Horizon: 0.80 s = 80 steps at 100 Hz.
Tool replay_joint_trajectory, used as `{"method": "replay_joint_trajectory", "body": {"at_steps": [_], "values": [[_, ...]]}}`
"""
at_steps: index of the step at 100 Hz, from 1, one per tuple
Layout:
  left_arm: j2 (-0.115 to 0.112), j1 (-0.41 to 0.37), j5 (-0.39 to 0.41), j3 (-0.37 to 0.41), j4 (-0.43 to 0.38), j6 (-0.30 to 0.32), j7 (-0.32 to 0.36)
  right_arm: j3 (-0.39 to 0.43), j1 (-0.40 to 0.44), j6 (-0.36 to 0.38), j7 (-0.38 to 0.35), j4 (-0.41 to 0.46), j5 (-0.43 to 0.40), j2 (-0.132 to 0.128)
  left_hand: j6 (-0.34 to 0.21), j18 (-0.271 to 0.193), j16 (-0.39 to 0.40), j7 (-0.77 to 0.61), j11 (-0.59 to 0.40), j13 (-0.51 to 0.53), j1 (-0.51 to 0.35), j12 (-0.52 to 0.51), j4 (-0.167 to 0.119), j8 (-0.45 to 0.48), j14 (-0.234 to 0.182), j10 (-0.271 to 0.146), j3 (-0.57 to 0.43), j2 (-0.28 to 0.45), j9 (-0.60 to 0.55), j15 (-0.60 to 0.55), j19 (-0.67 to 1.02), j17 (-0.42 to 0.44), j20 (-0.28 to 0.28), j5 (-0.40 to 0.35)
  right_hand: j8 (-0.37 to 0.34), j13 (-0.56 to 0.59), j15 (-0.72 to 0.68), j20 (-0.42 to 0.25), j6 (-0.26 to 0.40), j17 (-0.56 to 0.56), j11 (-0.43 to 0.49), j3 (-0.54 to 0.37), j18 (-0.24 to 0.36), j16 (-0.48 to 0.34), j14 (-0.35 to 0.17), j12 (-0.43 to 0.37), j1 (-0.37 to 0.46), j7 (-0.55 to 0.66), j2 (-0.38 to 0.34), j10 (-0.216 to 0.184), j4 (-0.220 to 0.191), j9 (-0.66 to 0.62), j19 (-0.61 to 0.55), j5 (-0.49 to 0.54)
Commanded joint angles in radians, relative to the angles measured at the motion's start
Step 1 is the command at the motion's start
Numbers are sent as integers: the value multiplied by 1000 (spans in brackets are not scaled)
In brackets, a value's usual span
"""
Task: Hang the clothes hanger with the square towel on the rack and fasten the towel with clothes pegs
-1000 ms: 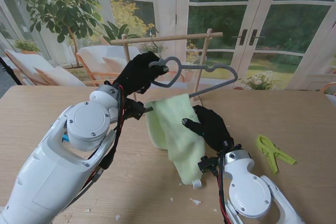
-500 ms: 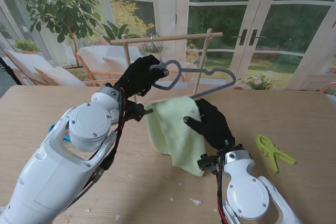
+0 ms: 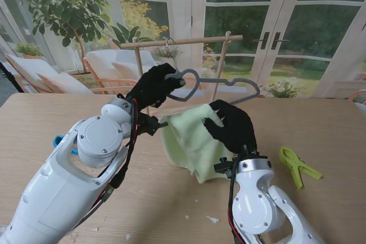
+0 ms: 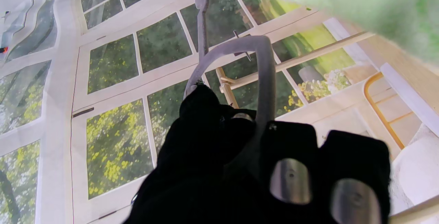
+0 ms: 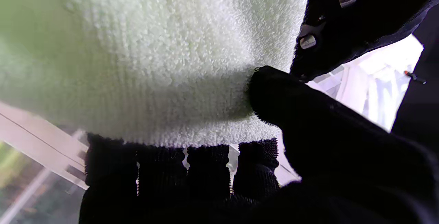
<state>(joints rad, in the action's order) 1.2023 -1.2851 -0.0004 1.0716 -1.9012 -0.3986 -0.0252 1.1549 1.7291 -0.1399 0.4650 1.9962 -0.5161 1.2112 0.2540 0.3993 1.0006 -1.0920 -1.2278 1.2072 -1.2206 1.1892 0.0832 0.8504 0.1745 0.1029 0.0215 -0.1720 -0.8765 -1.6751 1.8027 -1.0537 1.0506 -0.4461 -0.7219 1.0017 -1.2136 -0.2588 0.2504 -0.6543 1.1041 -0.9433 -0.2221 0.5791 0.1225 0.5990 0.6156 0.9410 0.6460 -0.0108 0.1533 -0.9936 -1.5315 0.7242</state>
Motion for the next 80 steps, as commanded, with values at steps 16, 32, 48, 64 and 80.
{"method": "replay_joint_trajectory", "body": {"at_steps": [16, 32, 48, 64, 80], "values": [[-6, -25, 3, -7, -5, 33, 41, 1, -50, -36, 87, 6, -31, 29, 28, -37, 15, -18, -107, 60, -61, 44, -29, 9, -132, 1, -7, 60, -33, -94, 291, -34, 18, 10, -6, 106, -57, -417, 21, -96, 69, -36, 40, 6, -40, -21, -9, 24, 9, -45, 41, -55, -91, -9], [-9, -41, -12, 26, -22, 50, 39, 69, -29, -79, 109, 36, -7, 37, 26, -36, 16, -19, -107, 60, -61, 44, -29, 9, -133, 3, -8, 58, -35, -94, 291, -34, 19, 8, 11, 139, -66, -384, -45, -126, 85, -40, 37, -12, -41, -43, -15, 83, 9, -47, 38, -66, -118, -29], [-4, -52, -49, 58, -42, 56, 20, 131, 13, -101, 101, 45, 28, 39, 26, -33, 17, -18, -107, 60, -61, 43, -29, 8, -131, 3, -9, 58, -35, -95, 291, -34, 21, 8, 12, 152, -65, -378, -76, -140, 82, -39, 32, -17, -39, -49, -17, 94, 15, -46, 39, -78, -125, -33], [2, -53, -80, 78, -59, 54, 0, 155, 39, -117, 72, 20, 49, 35, 26, -31, 18, -18, -107, 59, -61, 43, -30, 8, -129, 3, -9, 57, -35, -95, 291, -33, 23, 6, 8, 163, -63, -372, -96, -150, 77, -41, 27, -21, -36, -56, -21, 107, 21, -53, 39, -84, -130, -40], [3, -50, -97, 90, -71, 55, -1, 151, 39, -128, 38, -15, 52, 29, 25, -30, 19, -18, -107, 59, -61, 43, -30, 7, -128, 3, -9, 55, -35, -96, 291, -33, 25, 5, 14, 148, -45, -362, -105, -135, 56, -40, 22, -28, -25, -66, -25, 99, 22, -60, 40, -70, -120, -58]]}}
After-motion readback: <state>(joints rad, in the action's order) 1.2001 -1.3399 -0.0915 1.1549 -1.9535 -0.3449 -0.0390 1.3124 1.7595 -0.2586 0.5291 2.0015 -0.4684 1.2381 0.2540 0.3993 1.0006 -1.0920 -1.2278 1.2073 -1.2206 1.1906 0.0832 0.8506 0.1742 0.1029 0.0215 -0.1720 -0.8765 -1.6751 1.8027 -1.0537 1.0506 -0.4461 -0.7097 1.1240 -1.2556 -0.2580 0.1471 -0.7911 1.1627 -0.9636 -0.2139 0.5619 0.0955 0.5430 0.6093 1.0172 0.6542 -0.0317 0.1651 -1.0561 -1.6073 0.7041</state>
